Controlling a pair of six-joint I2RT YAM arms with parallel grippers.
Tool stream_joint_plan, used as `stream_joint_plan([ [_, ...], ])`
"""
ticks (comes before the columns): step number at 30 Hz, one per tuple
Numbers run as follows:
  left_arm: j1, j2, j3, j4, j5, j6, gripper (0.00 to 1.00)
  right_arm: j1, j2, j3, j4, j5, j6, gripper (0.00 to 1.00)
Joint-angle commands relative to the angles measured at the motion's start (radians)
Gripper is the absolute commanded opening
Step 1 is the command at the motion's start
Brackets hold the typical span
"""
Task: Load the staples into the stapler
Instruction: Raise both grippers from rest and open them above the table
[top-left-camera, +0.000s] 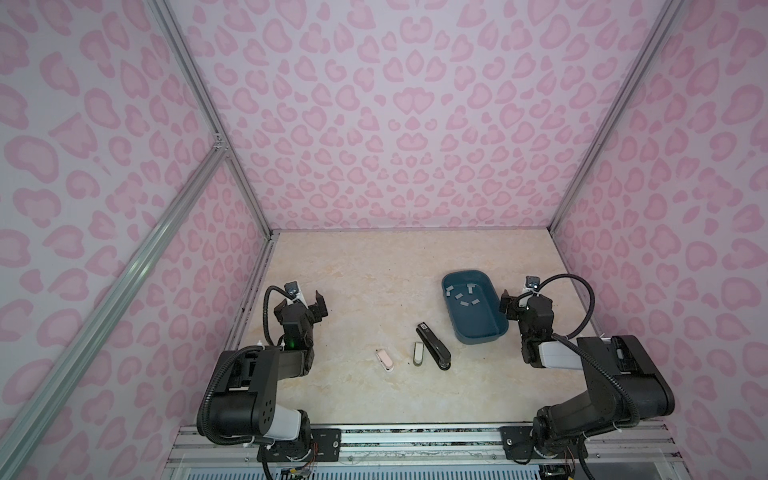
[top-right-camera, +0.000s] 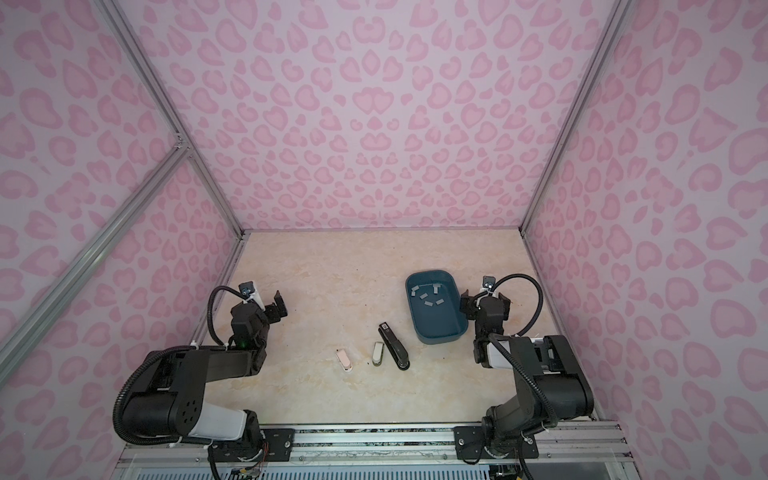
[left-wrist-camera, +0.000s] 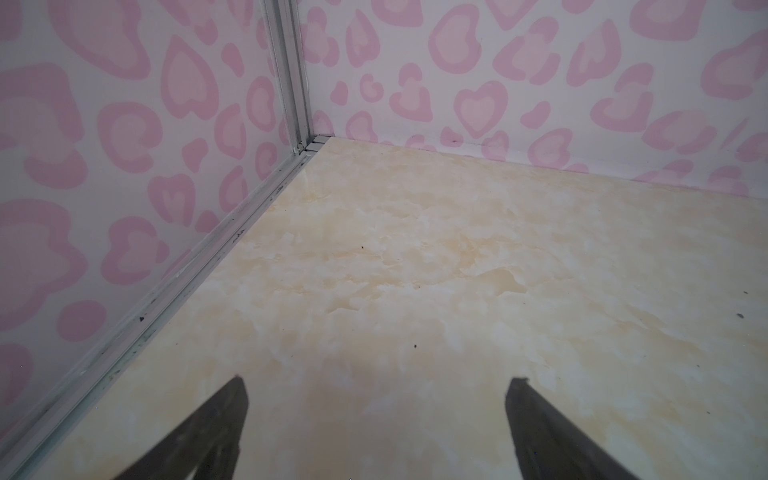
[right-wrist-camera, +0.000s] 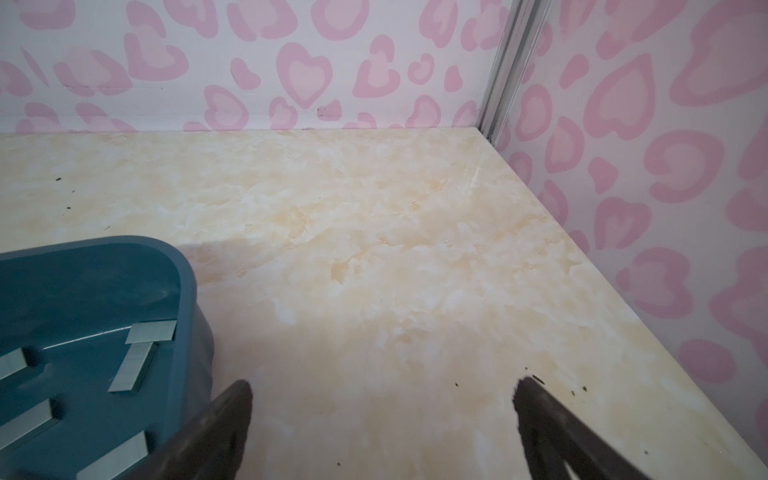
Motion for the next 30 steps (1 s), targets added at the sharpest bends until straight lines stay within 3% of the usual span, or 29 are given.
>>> stream_joint_plan([
  [1, 0.001, 0.006, 0.01, 0.052, -0.009, 0.011, 0.98, -0.001, 0.005, 0.001, 0.045, -0.002, -0.01, 0.99],
  [11, -0.001, -0.006, 0.017, 0.04, -0.003, 0.015, 0.98, -0.001, 0.004, -0.004, 0.057, 0.009, -0.011, 0.99],
  [12, -0.004, -0.038, 0.077, -0.102, 0.005, 0.026, 0.98, 0.004, -0.013, -0.015, 0.097, 0.044, -0.007, 0.99],
  [15, -0.011, -0.067, 0.44, -0.764, -0.025, -0.101, 0.98, 0.007, -0.206, 0.045, -0.204, 0.118, 0.027, 0.99],
  [17, -0.016, -0.035, 0.558, -0.906, 0.12, -0.092, 0.98, 0.003, -0.309, 0.092, -0.373, 0.175, 0.118, 0.99],
  [19, -0.049, -0.056, 0.566, -0.898, 0.255, -0.067, 0.98, 0.001, -0.395, 0.156, -0.601, 0.237, 0.244, 0.99],
  [22, -0.131, -0.175, 0.541, -0.892, 0.26, -0.033, 0.98, -0.001, -0.512, 0.18, -0.76, 0.262, 0.387, 0.99],
  [23, -0.146, -0.225, 0.522, -0.874, 0.277, -0.032, 0.97, -0.006, -0.561, 0.165, -0.765, 0.203, 0.401, 0.99],
  [26, -0.151, -0.395, 0.454, -0.793, 0.442, -0.061, 0.98, -0.008, -0.757, 0.084, -0.681, -0.13, 0.398, 0.99],
  [27, -0.151, -0.442, 0.44, -0.766, 0.486, -0.077, 0.98, 0.017, -0.82, 0.086, -0.709, -0.165, 0.415, 0.99],
  [30, -0.15, -0.515, 0.457, -0.736, 0.518, -0.158, 0.98, 0.227, -0.955, 0.12, -0.851, -0.051, 0.406, 0.99],
])
